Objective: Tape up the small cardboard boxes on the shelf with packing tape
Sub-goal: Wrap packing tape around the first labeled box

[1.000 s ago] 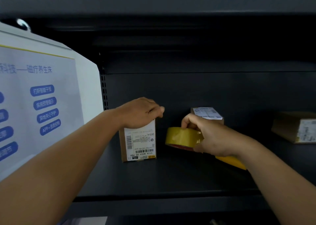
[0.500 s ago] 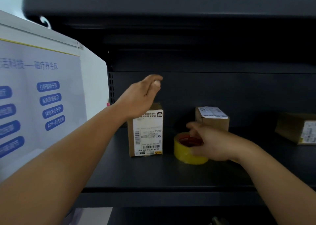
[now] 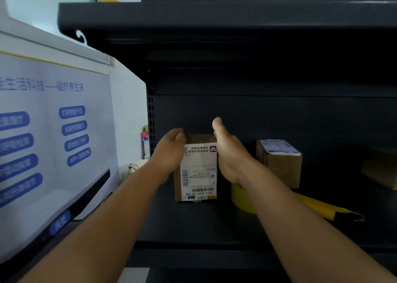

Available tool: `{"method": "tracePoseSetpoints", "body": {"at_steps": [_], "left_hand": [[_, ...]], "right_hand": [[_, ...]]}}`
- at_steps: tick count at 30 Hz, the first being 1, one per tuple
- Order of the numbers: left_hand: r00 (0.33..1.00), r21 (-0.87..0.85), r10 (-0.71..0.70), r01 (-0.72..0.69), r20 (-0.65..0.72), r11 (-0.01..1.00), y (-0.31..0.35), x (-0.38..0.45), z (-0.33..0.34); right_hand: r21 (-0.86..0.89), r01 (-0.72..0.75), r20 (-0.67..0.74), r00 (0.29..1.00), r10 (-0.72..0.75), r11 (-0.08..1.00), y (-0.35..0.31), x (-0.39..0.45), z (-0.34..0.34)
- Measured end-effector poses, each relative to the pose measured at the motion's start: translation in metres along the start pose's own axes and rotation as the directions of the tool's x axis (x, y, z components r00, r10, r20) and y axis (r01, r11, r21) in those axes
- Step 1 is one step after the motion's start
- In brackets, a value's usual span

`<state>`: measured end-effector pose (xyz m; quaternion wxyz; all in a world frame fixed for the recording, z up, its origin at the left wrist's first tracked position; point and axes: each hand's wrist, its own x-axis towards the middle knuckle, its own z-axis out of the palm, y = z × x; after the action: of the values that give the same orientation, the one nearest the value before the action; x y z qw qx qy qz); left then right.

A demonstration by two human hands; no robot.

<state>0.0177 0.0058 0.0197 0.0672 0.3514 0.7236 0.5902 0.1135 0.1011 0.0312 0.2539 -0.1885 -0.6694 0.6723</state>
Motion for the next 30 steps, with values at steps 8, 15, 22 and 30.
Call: {"method": "tracePoseSetpoints", "body": {"at_steps": [8,15,22,30], "left_hand": [[0.996,-0.281,-0.067,0.082,0.063,0.956,-0.007,0.003,0.003],[0.965,-0.397,-0.128,0.212,0.228,0.893,-0.015,-0.003,0.001],[0.904,-0.295,-0.086,0.225,0.420,0.928,-0.032,-0.009,-0.005],[0.861,-0.138,-0.094,0.187,0.501,0.973,-0.050,-0.012,-0.007]], "right_hand": [[0.039,-0.123,-0.005,0.992,0.123,0.992,0.005,0.005,-0.002],[-0.030,-0.191,-0.009,0.982,0.191,0.981,0.008,0.001,-0.003],[-0.101,-0.203,-0.035,0.979,0.200,0.974,-0.002,-0.004,0.000],[-0.118,-0.246,-0.098,0.967,0.236,0.962,-0.002,-0.004,0.003]]}}
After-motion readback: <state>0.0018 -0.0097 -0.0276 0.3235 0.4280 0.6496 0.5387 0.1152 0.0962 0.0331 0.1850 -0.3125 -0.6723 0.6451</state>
